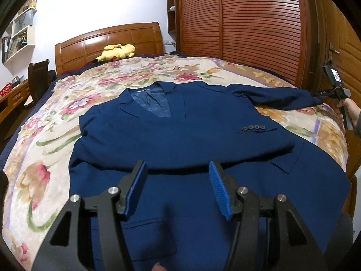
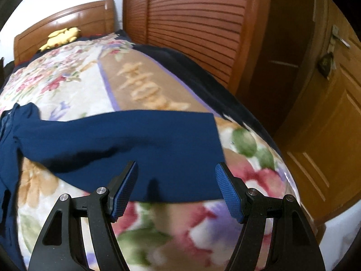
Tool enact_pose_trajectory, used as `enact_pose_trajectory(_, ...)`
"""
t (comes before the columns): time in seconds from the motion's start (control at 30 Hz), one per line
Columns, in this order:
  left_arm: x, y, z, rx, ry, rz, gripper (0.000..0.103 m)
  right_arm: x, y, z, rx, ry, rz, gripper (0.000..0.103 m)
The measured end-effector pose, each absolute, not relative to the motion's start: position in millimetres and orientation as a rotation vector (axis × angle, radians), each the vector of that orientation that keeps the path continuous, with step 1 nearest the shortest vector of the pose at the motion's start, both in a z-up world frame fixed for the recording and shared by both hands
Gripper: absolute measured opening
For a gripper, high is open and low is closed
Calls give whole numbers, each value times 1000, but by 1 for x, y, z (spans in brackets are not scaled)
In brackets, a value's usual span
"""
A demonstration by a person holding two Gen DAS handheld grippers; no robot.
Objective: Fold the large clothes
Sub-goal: 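Move the right gripper to the other outstretched sleeve and grasp its cuff, then lift the sleeve and fold it across the jacket front, open right gripper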
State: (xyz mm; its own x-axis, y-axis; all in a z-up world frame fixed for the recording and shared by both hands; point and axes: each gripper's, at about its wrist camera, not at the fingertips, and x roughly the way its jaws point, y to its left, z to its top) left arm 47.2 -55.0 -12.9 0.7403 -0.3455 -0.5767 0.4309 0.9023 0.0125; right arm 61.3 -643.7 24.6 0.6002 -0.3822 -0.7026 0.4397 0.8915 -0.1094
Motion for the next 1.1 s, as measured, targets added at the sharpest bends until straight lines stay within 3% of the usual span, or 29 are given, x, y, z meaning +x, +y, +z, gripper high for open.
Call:
enact_pose_trajectory(0.3, 48, -55, -14, 146, 604, -427, 56, 60, -666, 0, 134, 852, -509, 73)
enact_pose_trajectory(0.4, 47, -53, -14, 146, 604, -426, 56, 59, -661, -2, 116, 850, -512, 55)
enact_pose_trajectory(0.5, 47, -52, -14, 145, 601, -425, 56, 61, -648, 3, 99, 848, -447, 12)
enact_pose_trajectory(0.53, 47, -52, -14, 145, 601, -425, 56, 62, -641, 6, 79, 848, -440, 10)
enact_pose_trajectory(1.1, 41, -36, -13, 136, 604, -405, 56, 87, -406, 88, -138, 631, 11, 7)
